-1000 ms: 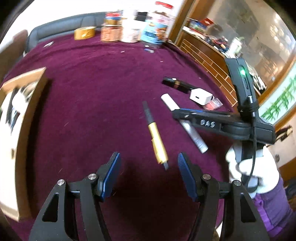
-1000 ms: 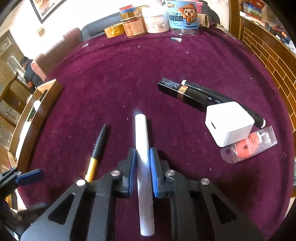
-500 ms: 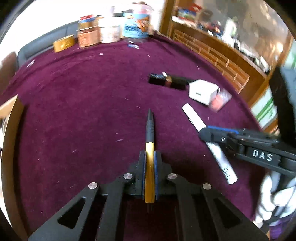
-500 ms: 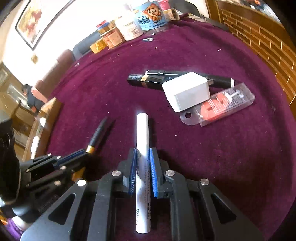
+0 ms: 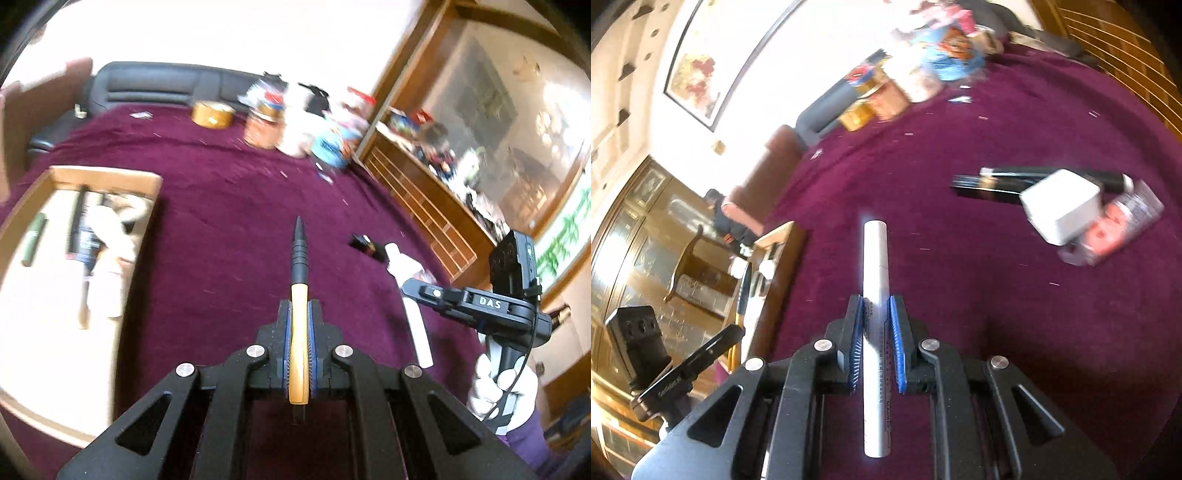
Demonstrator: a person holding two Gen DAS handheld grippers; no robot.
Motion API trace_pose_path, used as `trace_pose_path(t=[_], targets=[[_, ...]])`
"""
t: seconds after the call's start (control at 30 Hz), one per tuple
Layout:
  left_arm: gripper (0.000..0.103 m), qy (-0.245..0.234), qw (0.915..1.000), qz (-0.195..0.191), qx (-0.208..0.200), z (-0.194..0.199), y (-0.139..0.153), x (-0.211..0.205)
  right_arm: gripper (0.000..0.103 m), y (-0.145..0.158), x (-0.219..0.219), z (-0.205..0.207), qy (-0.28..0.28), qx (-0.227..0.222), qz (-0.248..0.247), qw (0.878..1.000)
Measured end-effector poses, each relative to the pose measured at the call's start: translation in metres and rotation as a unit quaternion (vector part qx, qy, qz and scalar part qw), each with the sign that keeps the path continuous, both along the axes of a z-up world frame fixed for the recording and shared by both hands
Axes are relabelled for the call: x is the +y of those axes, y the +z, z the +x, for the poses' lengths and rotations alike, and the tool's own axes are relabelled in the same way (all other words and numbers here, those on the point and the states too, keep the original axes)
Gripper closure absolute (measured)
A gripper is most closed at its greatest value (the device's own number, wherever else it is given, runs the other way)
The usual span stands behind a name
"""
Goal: Organize rigid objects
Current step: 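Carry both pens into the box and open both grippers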
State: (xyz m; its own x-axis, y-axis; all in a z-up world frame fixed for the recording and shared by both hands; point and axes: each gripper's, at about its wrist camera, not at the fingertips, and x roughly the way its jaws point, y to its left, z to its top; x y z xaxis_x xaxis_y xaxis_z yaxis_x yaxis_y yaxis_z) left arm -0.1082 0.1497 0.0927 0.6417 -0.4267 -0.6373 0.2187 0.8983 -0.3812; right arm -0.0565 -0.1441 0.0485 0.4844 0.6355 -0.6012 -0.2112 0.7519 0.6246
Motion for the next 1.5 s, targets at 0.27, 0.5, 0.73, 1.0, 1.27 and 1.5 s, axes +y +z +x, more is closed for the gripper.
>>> trace_pose_path(t=[0.27, 0.5, 0.73, 1.0, 1.27, 1.5], targets=[[0.098, 0.114, 0.993, 0.032, -0.003, -0.012, -0.001, 0.107, 0.091, 0.023, 0.095, 0.018, 0.081, 0.001, 0.025, 0.996], [0.098, 0.18, 0.9805, 0.074, 0.026, 0.008, -0.024, 0.182, 0.09, 0.017, 0.188, 0.041, 0.134, 0.031, 0.034, 0.99], [0.098, 0.199, 0.9715, 0.084, 0.097, 0.052, -0.063, 0.216, 0.09, -0.003, 0.277, 0.072, 0.167, 0.073, 0.014, 0.983], [0.09, 0.192, 0.9709, 0.064, 0.128, 0.054, -0.081, 0.229, 0.09, -0.028, 0.351, 0.102, 0.179, 0.123, -0.001, 0.976], [0.063, 0.211, 0.9746, 0.021, 0.072, 0.006, -0.053, 0.246, 0.09, -0.044, 0.4, 0.125, 0.169, 0.12, -0.074, 0.975], [0.06, 0.219, 0.974, 0.0, 0.057, -0.014, -0.049, 0.248, 0.086, -0.041, 0.398, 0.135, 0.151, 0.126, -0.072, 0.978]])
